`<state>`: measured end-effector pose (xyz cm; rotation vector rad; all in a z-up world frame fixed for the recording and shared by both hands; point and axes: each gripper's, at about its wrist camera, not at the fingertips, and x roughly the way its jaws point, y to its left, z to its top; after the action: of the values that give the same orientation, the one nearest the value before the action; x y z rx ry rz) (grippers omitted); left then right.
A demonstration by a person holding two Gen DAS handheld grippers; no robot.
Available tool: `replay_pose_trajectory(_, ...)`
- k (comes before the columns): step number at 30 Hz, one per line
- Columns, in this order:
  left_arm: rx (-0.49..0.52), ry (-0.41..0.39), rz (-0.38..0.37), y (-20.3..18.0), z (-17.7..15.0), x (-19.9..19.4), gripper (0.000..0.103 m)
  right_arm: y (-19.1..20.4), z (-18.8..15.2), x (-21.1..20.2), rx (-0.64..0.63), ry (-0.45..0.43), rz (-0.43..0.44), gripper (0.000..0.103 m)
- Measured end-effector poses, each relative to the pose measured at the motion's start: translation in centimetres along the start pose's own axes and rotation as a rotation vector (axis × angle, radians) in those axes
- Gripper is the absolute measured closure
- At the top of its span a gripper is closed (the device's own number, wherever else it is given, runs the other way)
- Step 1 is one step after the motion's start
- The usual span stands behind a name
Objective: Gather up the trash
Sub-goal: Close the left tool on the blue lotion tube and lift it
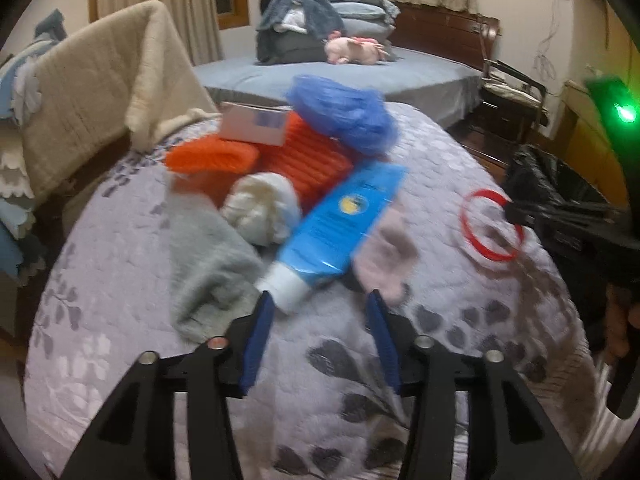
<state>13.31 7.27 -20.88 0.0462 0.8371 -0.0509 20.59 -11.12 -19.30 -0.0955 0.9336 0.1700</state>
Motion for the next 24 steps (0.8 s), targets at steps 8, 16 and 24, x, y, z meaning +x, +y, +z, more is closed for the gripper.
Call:
replay_pose_trajectory(8,-0.025,0.028,-0.018,1.9,0.4,2.6,0.052,0.0,-0.2,0.2,0.004,0.003,-0.002,0.1)
replay_pose_trajectory(16,0.004,0.053,-0.156,-0.3,0.3,2.2,0.053,-0.9,-0.2,0.1,0.021,0.001,-0.023,0.1)
replay_pose_trajectory(24,0.008,0.043,-0.139,0.3,1.1,2.6,0.053,-1.5,-0.2,0.1,0.034,0.005,-0.03,0.1)
